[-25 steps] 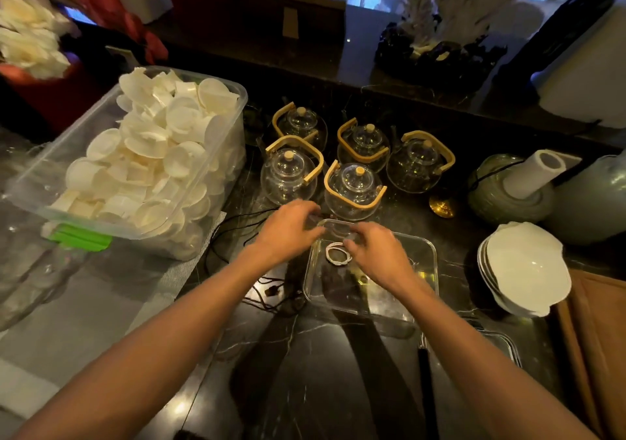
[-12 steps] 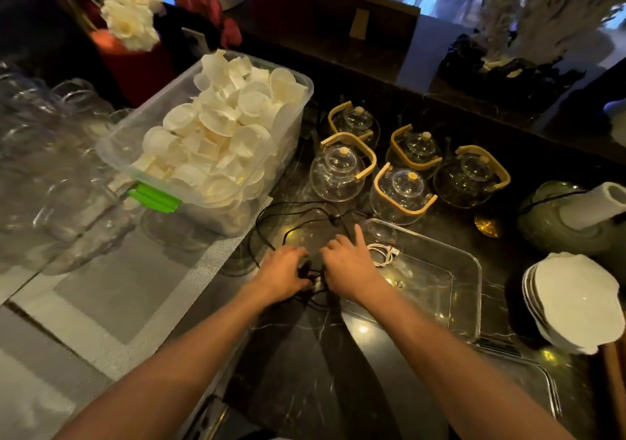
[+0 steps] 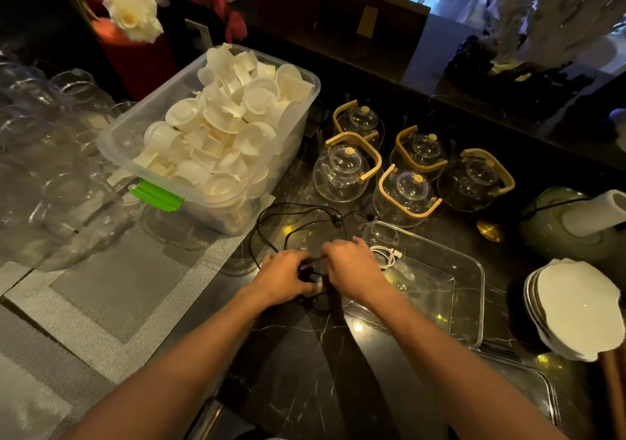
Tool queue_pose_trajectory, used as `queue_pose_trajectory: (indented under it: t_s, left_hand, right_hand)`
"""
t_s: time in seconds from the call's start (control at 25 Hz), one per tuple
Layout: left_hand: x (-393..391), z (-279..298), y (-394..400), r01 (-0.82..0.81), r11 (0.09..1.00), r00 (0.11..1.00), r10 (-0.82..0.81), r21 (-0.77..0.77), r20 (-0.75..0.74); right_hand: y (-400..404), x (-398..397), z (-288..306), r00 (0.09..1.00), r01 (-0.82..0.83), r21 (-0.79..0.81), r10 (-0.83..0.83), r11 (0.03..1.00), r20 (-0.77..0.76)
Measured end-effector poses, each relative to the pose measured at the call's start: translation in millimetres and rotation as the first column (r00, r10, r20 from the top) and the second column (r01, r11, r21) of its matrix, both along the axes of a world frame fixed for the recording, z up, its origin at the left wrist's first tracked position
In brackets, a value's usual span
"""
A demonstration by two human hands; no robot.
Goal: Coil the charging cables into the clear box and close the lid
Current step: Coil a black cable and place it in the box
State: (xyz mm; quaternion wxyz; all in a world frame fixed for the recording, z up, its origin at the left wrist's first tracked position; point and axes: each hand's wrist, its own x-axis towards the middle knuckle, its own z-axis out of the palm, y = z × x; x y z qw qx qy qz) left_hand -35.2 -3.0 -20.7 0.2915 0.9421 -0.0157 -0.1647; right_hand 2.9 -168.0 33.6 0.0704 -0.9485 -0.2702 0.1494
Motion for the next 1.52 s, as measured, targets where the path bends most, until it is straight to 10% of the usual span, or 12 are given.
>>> queue_pose_trajectory:
  t_s: [0.28, 0.48, 0.8, 1.16, 1.28, 1.4, 1.52]
  left_hand:
    - [26.7, 88.8, -13.1, -0.124, 0.785, 0.988, 0.157, -0.606, 0.002]
    - [44.7, 151.2, -47.5, -0.061, 0.685, 0.998, 0.04, -0.726, -0.046]
    - [41.3, 178.5, -104.6, 0.034, 0.585, 0.993, 0.071, -0.81, 0.093]
    - [40.0, 234.5, -147.9, -0.142, 0.078, 0.989, -0.023, -0.987, -0.144]
    - [51.0, 255.9, -149.9, -0.124, -0.046, 0.992, -0.03, -0.991, -0.123]
    - [54.2, 251.8, -147.7, -0.22, -0.016, 0.969, -0.116, -0.975, -0.216]
    - [51.5, 229.7, -146.8, -0.376, 0.084, 0.906, -0.178, -0.923, -0.385]
  right_hand:
    - [-35.4, 12.0, 57.2, 0.892, 0.445, 0.659, -0.363, 0.606, -0.268]
    - [-58.8, 1.9, 107.2, 0.707, 0.701, 0.689, -0.053, 0.183, -0.705]
    - [-90.9, -30.8, 107.0, 0.6, 0.798, 0.603, 0.066, 0.026, -0.797]
    - [-108.4, -60.4, 103.2, 0.576, 0.809, 0.582, 0.312, -0.084, -0.755]
    - [-108.9, -58.6, 102.8, 0.583, 0.797, 0.604, 0.239, 0.019, -0.777]
    - [-112.6, -52.5, 85.4, 0.53, 0.841, 0.53, 0.03, 0.11, -0.847]
    - [-134.3, -44.0, 66.4, 0.39, 0.92, 0.392, 0.19, -0.028, -0.901]
